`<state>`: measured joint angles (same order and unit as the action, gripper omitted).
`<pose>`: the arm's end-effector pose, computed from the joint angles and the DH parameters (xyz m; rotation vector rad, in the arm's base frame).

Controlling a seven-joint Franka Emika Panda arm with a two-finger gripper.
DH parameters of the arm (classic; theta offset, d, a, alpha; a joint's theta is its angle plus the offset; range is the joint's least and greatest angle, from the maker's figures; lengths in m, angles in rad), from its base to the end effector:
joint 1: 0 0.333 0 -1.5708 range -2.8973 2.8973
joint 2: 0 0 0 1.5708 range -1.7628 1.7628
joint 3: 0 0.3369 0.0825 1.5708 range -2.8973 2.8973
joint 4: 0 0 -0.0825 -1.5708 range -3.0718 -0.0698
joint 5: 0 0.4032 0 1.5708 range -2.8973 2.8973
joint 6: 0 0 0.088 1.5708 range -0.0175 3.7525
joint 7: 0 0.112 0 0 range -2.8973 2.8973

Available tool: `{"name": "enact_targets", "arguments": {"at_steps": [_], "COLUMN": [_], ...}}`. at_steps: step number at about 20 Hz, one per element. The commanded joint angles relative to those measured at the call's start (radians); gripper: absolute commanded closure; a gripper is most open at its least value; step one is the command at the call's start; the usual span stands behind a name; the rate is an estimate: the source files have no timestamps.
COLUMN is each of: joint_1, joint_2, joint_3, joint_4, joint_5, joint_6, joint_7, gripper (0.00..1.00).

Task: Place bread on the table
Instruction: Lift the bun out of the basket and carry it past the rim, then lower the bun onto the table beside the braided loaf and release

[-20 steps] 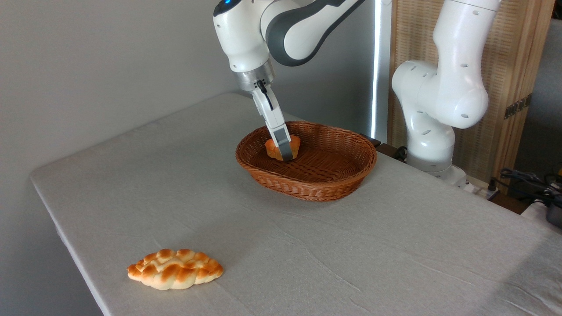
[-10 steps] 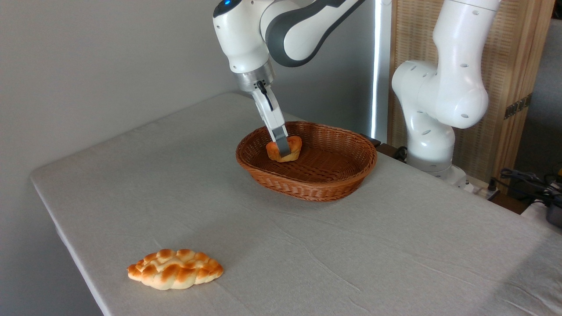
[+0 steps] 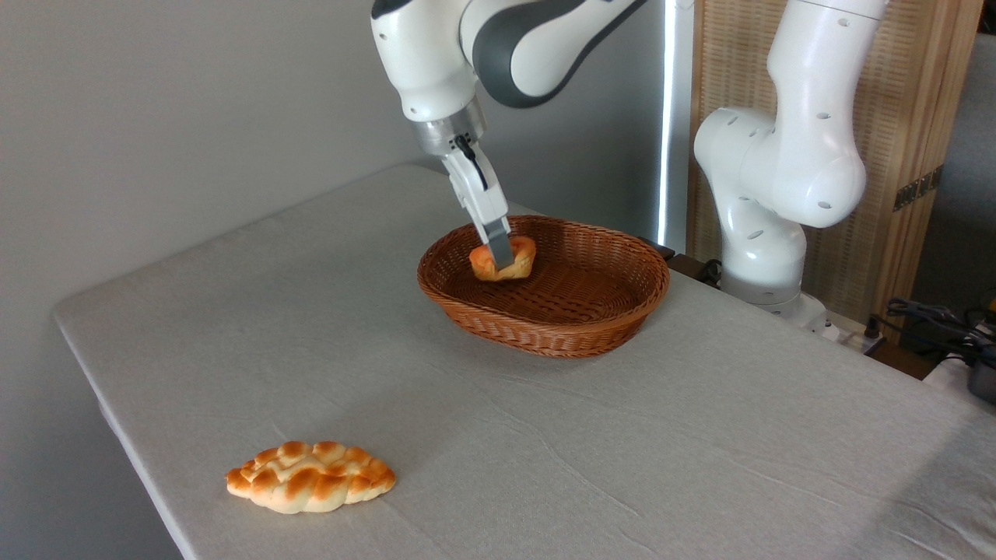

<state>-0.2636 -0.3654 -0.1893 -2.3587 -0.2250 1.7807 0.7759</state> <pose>0.3697 -0.2061 0.4569 2.4834 -1.5886 -0.2777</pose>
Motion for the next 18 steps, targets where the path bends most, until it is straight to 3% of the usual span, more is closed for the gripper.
{"name": "enact_targets", "arguments": {"at_steps": [1,4,8,14,15,17,18], "joint_1": [0.0,0.0,0.001,-0.002,-0.002,-0.012,-0.016], "joint_2": [0.005,0.006,0.026,0.129,0.158,0.209,0.233], "joint_3": [0.062,0.109,0.159,0.183,0.183,0.177,0.174], "joint_4": [0.123,0.191,0.259,0.282,0.282,0.28,0.28], "joint_5": [0.039,0.039,0.065,0.125,0.156,0.22,0.245], "joint_6": [-0.099,-0.098,-0.052,0.247,0.276,0.301,0.307], "joint_7": [0.013,0.013,0.016,0.019,0.019,0.02,0.022], "gripper": [0.79,0.78,0.68,0.6,0.52,0.14,0.0]}}
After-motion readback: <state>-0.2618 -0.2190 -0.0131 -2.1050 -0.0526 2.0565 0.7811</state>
